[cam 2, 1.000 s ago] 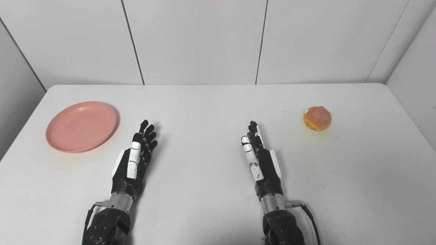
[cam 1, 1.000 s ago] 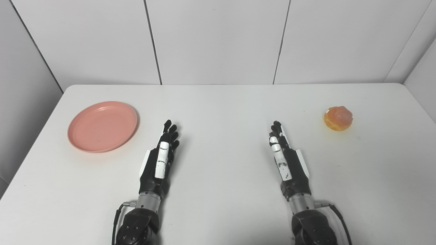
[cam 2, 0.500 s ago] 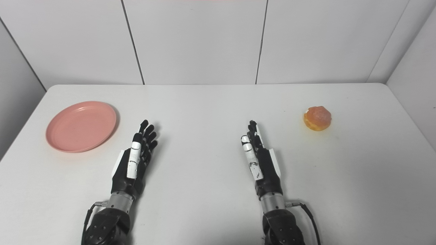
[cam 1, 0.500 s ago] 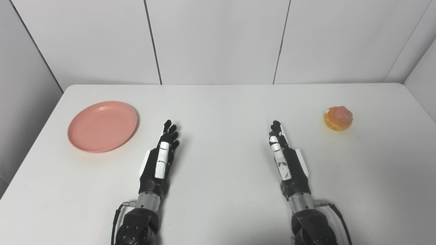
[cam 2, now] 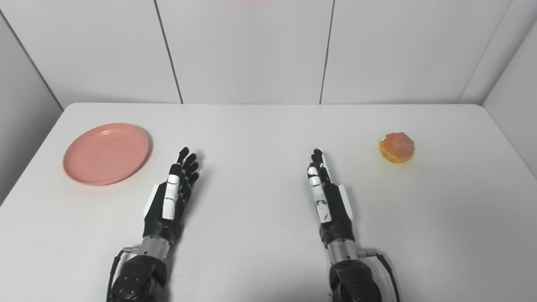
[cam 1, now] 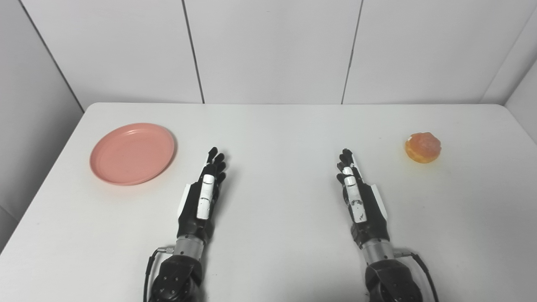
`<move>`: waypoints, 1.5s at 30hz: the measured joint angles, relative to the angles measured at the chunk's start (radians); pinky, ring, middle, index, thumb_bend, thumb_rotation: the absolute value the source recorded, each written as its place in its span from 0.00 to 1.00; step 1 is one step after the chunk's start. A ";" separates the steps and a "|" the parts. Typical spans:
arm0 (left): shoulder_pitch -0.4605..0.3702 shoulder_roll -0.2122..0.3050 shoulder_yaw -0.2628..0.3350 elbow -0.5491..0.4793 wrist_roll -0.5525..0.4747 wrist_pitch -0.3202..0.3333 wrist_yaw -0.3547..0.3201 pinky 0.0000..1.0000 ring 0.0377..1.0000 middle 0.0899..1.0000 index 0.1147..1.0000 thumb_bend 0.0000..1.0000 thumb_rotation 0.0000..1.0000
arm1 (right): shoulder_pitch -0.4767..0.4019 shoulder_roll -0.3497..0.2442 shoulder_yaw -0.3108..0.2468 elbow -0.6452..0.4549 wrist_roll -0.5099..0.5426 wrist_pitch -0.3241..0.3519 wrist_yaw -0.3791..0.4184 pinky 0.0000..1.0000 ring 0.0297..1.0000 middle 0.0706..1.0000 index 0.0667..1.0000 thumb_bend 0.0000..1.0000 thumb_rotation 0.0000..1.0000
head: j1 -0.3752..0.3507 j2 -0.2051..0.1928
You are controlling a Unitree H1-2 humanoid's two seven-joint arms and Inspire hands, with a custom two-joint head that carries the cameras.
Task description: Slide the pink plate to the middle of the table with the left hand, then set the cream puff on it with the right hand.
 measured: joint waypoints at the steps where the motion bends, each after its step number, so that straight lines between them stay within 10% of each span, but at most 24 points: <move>1: 0.002 -0.002 -0.011 0.000 0.010 -0.001 0.002 1.00 0.99 1.00 0.99 0.66 1.00 | 0.000 -0.008 -0.005 0.000 0.019 0.000 0.013 1.00 1.00 1.00 1.00 0.55 1.00 | 0.001 0.000; 18: -0.030 -0.028 -0.052 0.083 0.046 -0.091 0.003 1.00 0.99 0.99 0.98 0.66 0.99 | -0.030 -0.059 -0.053 0.062 0.112 -0.025 0.080 1.00 1.00 1.00 1.00 0.66 0.90 | 0.073 -0.052; 45: -0.206 0.110 0.263 0.060 -0.082 -0.057 0.096 0.94 0.88 0.86 0.86 0.84 1.00 | -0.029 -0.042 -0.051 0.049 0.052 -0.042 0.056 1.00 1.00 1.00 1.00 0.59 0.93 | 0.040 -0.045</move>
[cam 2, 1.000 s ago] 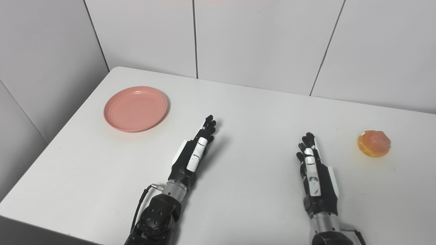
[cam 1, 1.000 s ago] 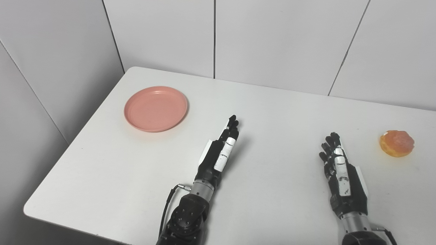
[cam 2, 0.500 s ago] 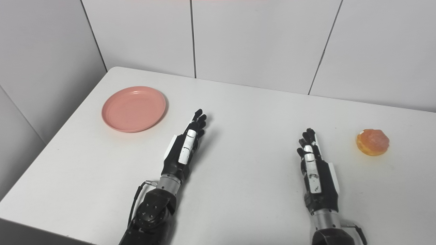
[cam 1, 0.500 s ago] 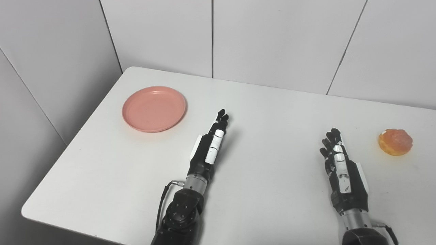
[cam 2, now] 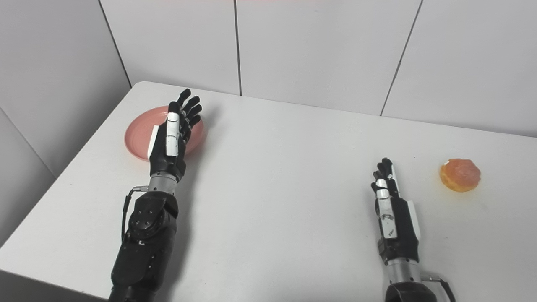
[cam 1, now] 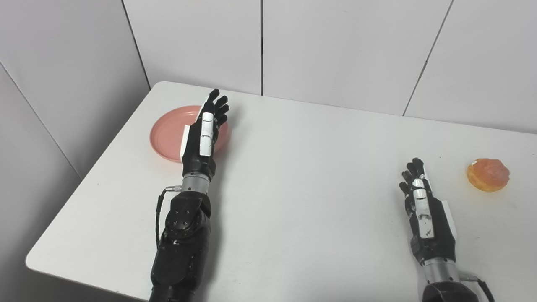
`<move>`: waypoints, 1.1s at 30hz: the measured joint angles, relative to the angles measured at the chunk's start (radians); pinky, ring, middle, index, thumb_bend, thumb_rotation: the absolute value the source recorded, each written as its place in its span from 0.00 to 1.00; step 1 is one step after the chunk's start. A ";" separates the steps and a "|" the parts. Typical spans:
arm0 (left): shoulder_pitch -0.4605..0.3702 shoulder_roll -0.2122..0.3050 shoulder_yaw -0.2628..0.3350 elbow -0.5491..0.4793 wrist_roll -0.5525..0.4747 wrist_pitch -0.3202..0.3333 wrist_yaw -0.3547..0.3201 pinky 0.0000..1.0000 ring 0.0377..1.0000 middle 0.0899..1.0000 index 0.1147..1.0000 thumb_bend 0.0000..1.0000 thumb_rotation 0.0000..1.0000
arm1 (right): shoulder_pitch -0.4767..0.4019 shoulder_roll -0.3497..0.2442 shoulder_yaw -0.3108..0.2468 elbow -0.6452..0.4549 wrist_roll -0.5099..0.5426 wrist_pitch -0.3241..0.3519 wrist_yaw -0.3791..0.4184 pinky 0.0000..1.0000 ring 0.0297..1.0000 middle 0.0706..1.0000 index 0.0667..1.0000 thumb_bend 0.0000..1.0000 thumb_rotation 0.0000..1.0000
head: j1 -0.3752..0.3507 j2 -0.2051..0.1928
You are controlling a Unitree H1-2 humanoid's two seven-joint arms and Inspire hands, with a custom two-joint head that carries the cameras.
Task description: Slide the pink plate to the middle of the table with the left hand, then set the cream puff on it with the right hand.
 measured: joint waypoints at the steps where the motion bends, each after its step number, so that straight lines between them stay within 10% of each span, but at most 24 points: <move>1: -0.006 0.012 0.015 0.010 -0.001 -0.001 0.005 0.94 0.87 0.85 0.85 0.84 1.00 | 0.000 -0.001 0.000 0.000 -0.001 0.000 0.000 1.00 1.00 1.00 1.00 0.60 0.93 | 0.000 0.000; 16: -0.073 0.182 0.153 0.288 -0.024 -0.136 0.069 0.99 0.86 0.82 0.80 0.90 1.00 | 0.000 -0.005 0.000 0.000 -0.002 0.000 0.001 1.00 1.00 1.00 1.00 0.61 0.94 | 0.005 0.000; 24: -0.080 0.213 0.167 0.382 0.002 -0.178 0.142 0.86 0.81 0.79 0.78 0.92 1.00 | 0.000 -0.005 -0.001 0.001 -0.001 0.000 0.001 1.00 1.00 1.00 1.00 0.63 0.94 | 0.006 0.003; 33: -0.085 0.233 0.182 0.441 -0.008 -0.200 0.166 0.97 0.82 0.81 0.80 0.92 1.00 | 0.000 -0.005 -0.002 0.001 0.008 0.000 0.003 1.00 1.00 1.00 1.00 0.63 0.92 | 0.005 0.002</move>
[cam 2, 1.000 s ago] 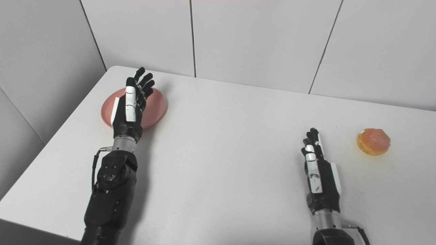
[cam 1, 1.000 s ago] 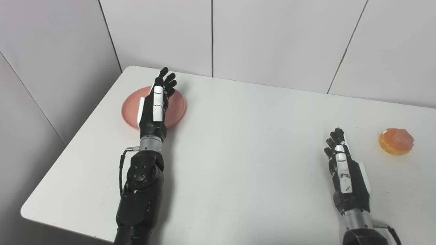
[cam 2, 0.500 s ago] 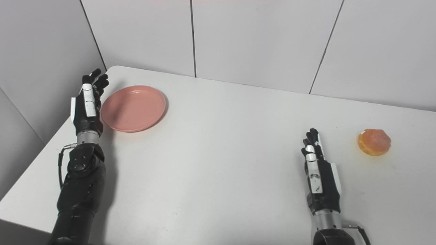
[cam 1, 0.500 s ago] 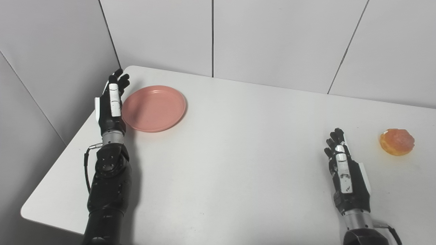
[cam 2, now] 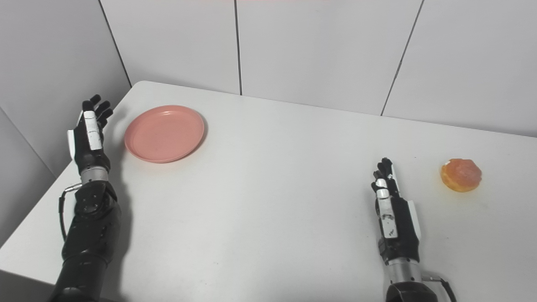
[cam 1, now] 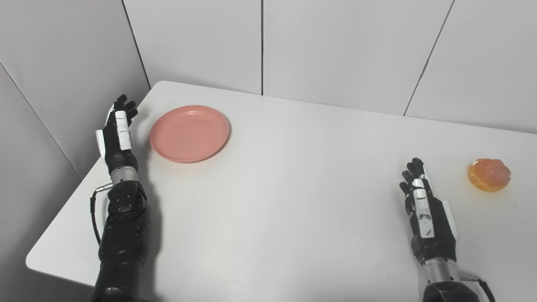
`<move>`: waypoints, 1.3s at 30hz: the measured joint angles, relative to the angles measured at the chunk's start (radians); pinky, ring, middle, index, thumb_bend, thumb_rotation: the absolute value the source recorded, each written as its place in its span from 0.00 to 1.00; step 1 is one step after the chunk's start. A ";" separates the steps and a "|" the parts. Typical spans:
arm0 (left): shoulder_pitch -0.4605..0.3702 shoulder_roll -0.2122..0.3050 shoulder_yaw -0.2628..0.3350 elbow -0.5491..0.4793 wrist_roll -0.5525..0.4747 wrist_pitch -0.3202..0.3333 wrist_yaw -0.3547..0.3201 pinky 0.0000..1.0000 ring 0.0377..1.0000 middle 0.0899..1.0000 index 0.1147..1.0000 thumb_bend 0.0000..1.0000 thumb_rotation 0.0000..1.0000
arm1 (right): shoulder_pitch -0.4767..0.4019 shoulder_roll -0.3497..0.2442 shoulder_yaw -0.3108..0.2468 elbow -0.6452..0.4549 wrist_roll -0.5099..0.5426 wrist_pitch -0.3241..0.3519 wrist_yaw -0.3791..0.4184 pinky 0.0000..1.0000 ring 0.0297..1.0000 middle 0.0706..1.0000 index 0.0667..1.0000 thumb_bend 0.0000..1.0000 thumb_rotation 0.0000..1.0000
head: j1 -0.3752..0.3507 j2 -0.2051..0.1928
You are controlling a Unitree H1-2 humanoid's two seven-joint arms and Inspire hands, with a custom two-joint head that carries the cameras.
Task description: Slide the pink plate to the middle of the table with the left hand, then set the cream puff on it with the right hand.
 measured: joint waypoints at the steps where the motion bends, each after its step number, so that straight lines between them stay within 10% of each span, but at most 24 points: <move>1: 0.000 0.001 -0.001 0.009 -0.004 0.000 0.000 0.97 0.84 0.83 0.81 0.89 1.00 | 0.000 0.000 0.000 0.000 0.000 0.000 0.001 1.00 1.00 1.00 1.00 0.62 0.92 | 0.000 0.000; 39: -0.007 -0.007 -0.084 -0.027 -0.058 0.147 -0.099 1.00 0.96 0.93 0.93 0.86 1.00 | 0.003 -0.010 0.001 -0.011 0.023 0.001 0.017 1.00 1.00 1.00 1.00 0.66 0.88 | 0.002 0.012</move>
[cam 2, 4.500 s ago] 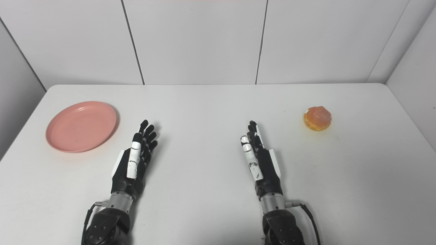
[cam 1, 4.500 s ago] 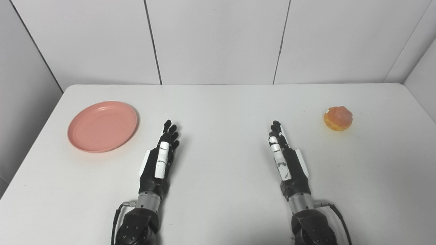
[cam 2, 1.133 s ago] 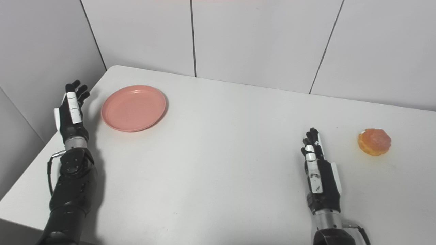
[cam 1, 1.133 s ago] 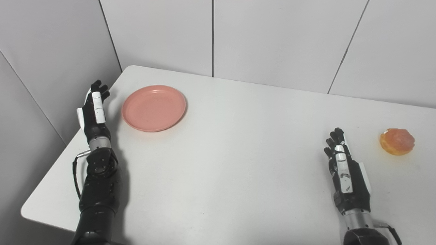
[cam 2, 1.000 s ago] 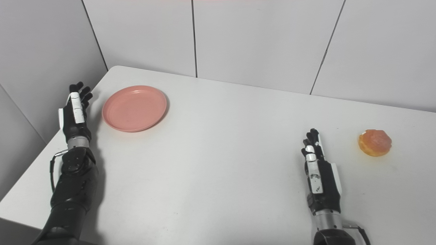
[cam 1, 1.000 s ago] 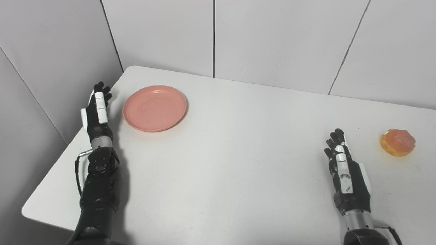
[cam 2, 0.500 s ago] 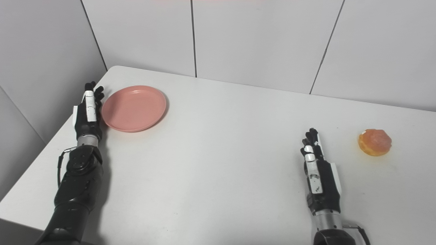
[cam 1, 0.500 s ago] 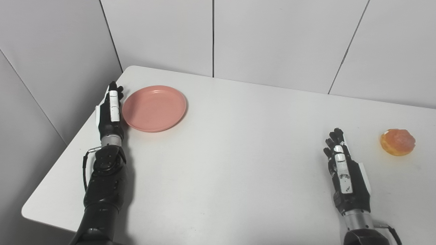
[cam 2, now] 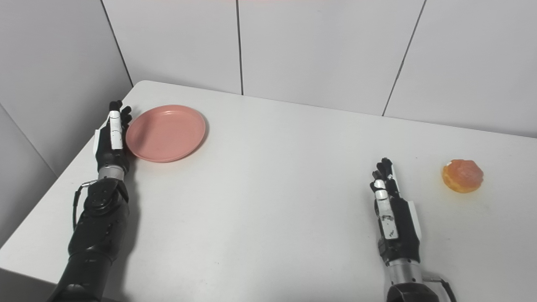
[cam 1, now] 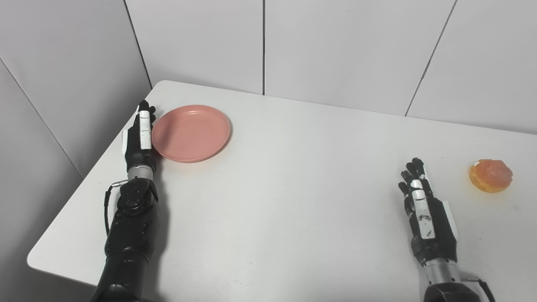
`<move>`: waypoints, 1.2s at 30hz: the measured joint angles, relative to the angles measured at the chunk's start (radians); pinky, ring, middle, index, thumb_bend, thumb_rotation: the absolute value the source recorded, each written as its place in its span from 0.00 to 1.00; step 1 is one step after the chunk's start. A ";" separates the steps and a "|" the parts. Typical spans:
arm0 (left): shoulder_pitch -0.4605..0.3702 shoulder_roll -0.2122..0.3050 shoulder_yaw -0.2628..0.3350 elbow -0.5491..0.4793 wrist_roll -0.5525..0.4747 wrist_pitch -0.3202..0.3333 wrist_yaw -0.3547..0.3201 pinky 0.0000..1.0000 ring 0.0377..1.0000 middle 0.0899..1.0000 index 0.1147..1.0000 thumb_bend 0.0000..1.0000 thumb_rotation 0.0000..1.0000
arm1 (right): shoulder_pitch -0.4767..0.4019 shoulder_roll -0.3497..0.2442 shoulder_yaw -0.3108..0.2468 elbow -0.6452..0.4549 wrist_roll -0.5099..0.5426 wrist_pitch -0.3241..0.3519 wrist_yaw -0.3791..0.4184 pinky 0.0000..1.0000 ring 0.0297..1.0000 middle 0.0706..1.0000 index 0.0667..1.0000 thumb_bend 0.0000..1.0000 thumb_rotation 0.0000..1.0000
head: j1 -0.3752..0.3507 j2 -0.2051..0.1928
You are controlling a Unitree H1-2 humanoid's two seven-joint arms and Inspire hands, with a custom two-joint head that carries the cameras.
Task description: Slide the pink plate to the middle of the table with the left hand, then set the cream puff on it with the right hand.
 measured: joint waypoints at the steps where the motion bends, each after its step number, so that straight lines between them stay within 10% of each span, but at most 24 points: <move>1: 0.000 0.000 0.000 -0.001 -0.002 0.003 -0.002 0.99 0.95 0.93 0.93 0.87 1.00 | 0.000 0.000 0.000 0.000 -0.001 0.000 0.000 1.00 1.00 1.00 1.00 0.66 0.88 | 0.000 0.000; 36: 0.062 -0.101 -0.117 -0.197 -0.074 0.122 -0.097 0.96 0.93 0.90 0.90 0.81 1.00 | 0.000 0.002 -0.002 -0.001 -0.017 0.001 -0.007 1.00 1.00 1.00 0.97 0.64 0.88 | -0.009 0.006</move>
